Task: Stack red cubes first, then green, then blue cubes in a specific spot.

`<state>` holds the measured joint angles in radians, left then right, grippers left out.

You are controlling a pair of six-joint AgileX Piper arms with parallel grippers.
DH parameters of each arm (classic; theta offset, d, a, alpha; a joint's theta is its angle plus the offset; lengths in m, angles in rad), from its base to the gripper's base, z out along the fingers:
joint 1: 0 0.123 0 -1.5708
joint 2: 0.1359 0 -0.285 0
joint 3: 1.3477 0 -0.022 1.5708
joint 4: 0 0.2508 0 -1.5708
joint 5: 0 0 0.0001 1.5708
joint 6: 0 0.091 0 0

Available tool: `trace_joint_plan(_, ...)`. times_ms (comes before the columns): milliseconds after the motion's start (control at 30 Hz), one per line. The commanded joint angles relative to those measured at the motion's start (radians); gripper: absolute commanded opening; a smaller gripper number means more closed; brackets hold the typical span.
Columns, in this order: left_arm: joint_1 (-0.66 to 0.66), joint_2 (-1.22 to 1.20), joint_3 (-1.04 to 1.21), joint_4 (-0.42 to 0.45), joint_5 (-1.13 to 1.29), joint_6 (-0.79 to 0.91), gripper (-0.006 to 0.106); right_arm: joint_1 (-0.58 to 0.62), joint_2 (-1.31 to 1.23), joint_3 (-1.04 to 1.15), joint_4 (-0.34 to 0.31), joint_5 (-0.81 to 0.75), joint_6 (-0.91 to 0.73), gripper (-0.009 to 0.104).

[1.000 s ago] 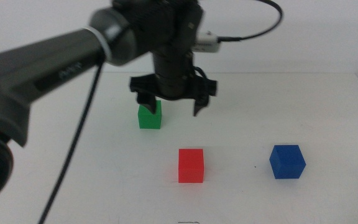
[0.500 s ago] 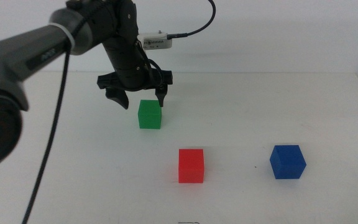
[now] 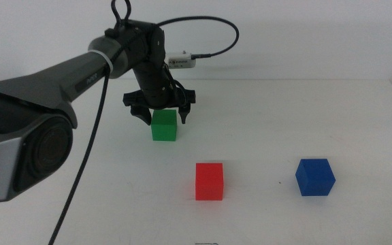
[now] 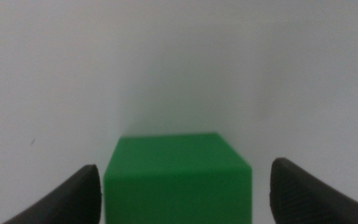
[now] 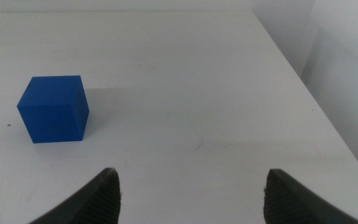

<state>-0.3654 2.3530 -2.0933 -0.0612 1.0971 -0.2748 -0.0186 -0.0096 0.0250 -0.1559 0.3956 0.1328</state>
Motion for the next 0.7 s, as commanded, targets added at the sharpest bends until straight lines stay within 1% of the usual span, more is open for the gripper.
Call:
trace_joint_plan(0, 0.000, -0.056, -0.034, -0.005, -0.052, 0.013, 0.090, -0.006, -0.022, -0.014, -0.015, -0.072, -0.012, 0.059)
trace_joint_plan(100, 0.000, -0.050, -0.034, -0.009, -0.058, 0.039, 0.084, -0.006, -0.022, -0.014, -0.015, -0.072, -0.012, 0.059)
trace_joint_plan(200, 0.000, -0.050, -0.034, -0.014, -0.058, 0.038, 0.070, -0.006, -0.022, -0.014, -0.015, -0.072, -0.012, 0.059)
trace_joint_plan(333, 0.000, -0.050, -0.034, -0.012, -0.030, 0.018, 0.041, -0.006, -0.022, -0.014, -0.015, -0.072, -0.012, 0.059)
trace_joint_plan(433, 0.000, -0.050, -0.034, -0.013, 0.045, -0.019, 0.018, -0.006, -0.022, -0.014, -0.015, -0.072, -0.012, 0.059)
trace_joint_plan(533, 0.000, -0.068, -0.034, -0.008, 0.136, -0.027, 0.001, -0.006, -0.022, -0.014, -0.015, -0.072, -0.012, 0.059)
trace_joint_plan(567, 0.000, -0.079, -0.034, 0.007, 0.167, -0.043, -0.002, -0.006, -0.022, -0.014, -0.015, -0.072, -0.012, 0.059)
trace_joint_plan(667, -0.011, -0.124, -0.030, 0.083, 0.226, -0.084, -0.002, -0.006, -0.022, -0.014, -0.015, -0.072, -0.012, 0.059)
